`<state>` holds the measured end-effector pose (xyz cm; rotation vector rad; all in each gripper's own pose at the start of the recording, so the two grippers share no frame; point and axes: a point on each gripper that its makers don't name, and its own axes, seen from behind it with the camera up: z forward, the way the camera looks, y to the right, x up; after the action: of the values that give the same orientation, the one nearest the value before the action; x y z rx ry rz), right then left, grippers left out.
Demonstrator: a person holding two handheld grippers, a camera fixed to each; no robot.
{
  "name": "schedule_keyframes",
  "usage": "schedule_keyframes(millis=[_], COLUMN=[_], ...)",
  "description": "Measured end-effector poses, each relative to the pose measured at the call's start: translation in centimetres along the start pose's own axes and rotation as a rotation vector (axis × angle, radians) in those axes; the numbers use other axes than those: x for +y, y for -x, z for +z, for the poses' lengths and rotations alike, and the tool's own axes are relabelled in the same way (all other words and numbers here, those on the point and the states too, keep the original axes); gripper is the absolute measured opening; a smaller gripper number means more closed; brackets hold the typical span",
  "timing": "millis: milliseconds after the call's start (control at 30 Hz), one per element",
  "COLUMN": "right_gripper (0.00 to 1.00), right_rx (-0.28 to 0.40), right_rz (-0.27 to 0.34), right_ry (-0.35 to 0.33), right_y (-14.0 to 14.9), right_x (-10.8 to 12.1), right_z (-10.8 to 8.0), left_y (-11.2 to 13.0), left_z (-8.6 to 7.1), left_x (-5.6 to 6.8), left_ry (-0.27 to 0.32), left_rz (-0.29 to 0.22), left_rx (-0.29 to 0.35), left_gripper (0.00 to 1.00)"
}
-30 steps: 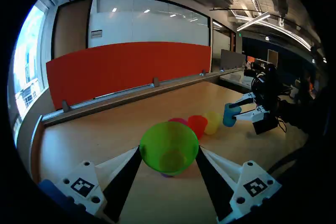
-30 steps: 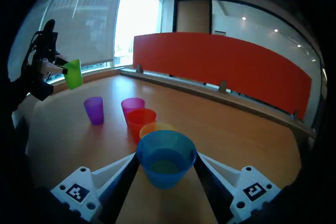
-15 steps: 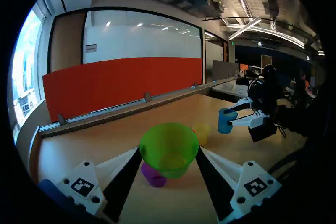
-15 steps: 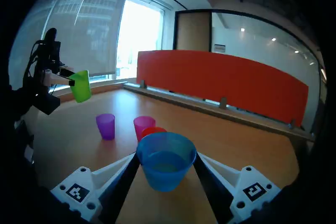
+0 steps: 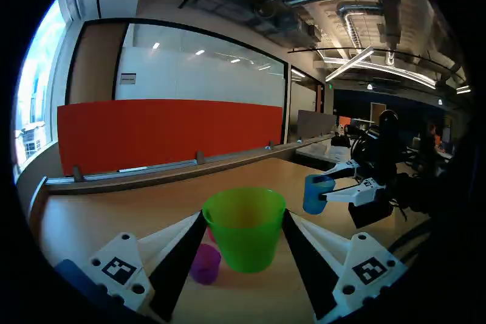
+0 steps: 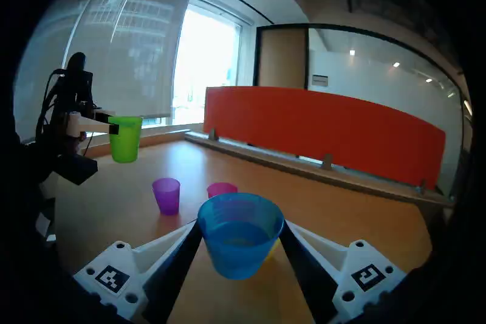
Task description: Pour water
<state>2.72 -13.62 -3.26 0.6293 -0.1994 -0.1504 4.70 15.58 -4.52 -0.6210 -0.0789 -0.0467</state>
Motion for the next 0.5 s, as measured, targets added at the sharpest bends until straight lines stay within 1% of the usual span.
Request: schedule_keyframes(millis=[300,500], right_gripper=[0.91,0.91], right_rx=[0.018,0.037], right_rz=[-0.027,-0.042], right_ry=[-0.009,-0.026], right_y=[-1.0,-2.0], right_x=[-0.9,-2.0], right_z=[-0.5,-0.7], left_y=[0.0,0.1], left_z=[-0.1,-0.1], left_x=[1.1,1.8], left_ry=[0.002,0.012], left_rz=[0.046,0.051], left_rx=[0.011,0.013], left_gripper=[0.88,0.88])
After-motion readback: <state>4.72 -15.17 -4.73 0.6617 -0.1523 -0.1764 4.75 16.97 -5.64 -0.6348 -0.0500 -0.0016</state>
